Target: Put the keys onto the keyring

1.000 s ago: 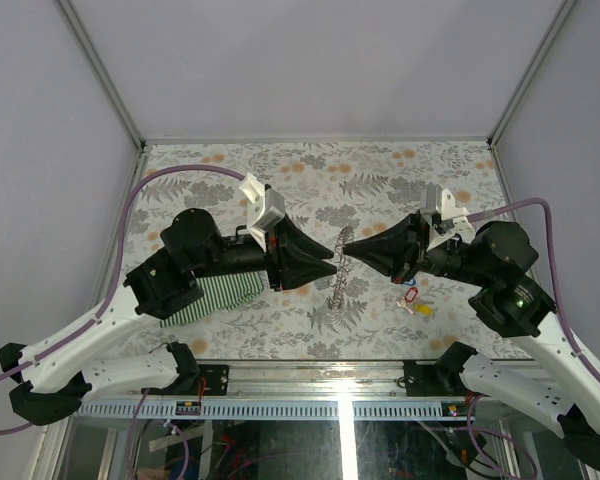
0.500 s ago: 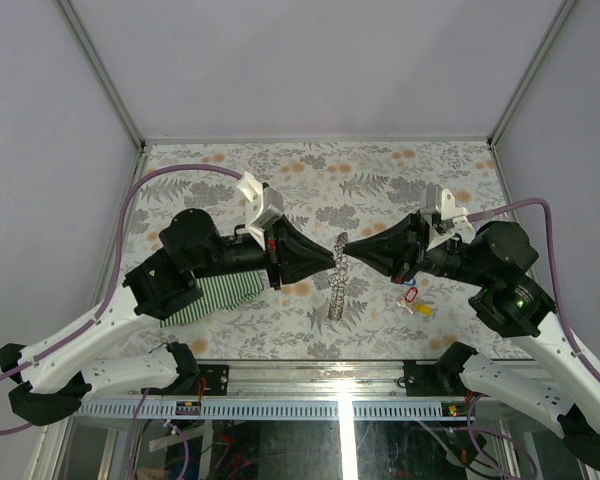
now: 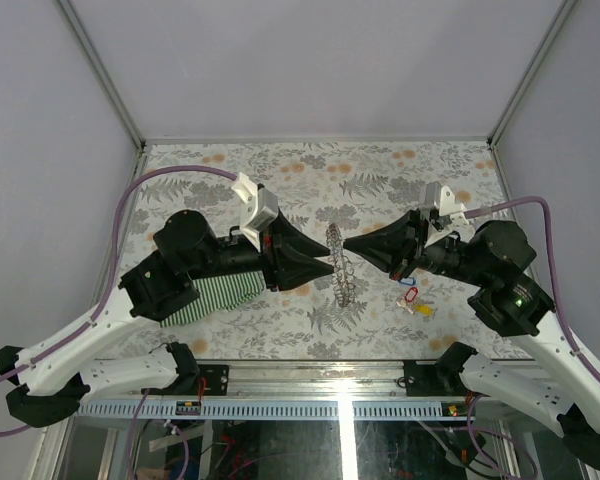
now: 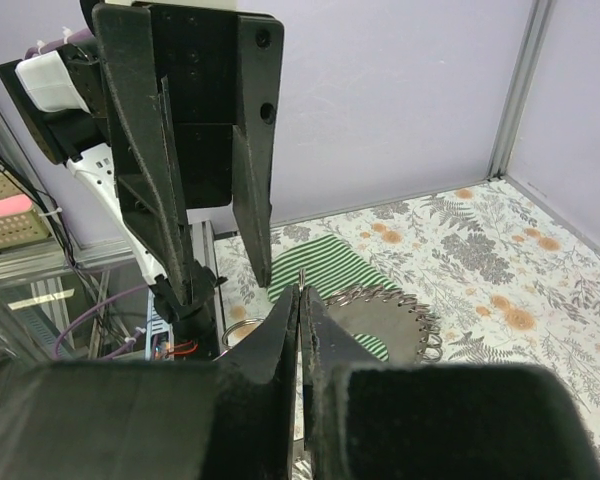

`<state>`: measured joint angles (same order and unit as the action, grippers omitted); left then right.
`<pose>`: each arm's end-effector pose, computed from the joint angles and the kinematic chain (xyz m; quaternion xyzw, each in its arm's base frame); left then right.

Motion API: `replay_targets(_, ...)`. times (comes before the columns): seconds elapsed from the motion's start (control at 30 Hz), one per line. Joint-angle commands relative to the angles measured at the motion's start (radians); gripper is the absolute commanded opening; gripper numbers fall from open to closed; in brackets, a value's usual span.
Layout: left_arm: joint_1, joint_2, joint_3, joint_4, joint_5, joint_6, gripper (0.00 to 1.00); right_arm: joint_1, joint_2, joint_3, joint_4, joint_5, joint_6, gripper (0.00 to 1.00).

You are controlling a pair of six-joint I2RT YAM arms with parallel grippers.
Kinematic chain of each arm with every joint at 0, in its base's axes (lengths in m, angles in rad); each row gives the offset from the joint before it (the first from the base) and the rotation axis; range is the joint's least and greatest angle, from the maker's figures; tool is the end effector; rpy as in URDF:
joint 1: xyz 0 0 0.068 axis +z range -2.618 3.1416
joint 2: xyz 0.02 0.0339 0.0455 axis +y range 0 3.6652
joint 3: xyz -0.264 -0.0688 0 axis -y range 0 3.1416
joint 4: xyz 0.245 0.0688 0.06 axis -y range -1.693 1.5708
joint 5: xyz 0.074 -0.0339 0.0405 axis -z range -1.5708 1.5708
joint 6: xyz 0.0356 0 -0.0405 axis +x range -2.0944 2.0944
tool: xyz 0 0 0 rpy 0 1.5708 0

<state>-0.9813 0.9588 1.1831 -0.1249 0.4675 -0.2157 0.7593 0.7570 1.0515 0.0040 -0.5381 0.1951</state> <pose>0.0974 -0.1744 0.4531 0.4031 0.5415 -0.5348 0.5083 0.0927 0.1131 0.4541 -0.3648 0.4906 0.4964 0.6163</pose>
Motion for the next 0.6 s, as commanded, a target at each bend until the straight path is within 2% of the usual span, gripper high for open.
replay_targets(0.0, -0.005, -0.021, 0.049, 0.010, -0.063, 0.018, 0.38, 0.000, -0.020, 0.029, 0.091, -0.006, -0.022, 0.00)
replay_targets(0.07, -0.004, -0.023, 0.073, -0.043, -0.131, 0.044, 0.43, 0.000, -0.020, 0.023, 0.095, -0.006, -0.041, 0.00)
replay_targets(0.2, -0.005, -0.025, 0.139, -0.156, -0.324, 0.097, 0.45, 0.000, -0.007, 0.028, 0.101, -0.003, -0.073, 0.00)
replay_targets(0.33, -0.006, -0.040, 0.164, -0.217, -0.474, 0.151, 0.40, 0.000, 0.023, 0.041, 0.088, -0.020, -0.124, 0.00)
replay_targets(0.43, -0.006, -0.064, 0.154, -0.240, -0.468, 0.207, 0.41, 0.000, 0.023, 0.032, 0.077, -0.026, -0.201, 0.00)
replay_targets(0.57, -0.005, -0.086, 0.147, -0.282, -0.411, 0.269, 0.50, 0.000, 0.006, -0.012, 0.114, -0.065, -0.291, 0.00)
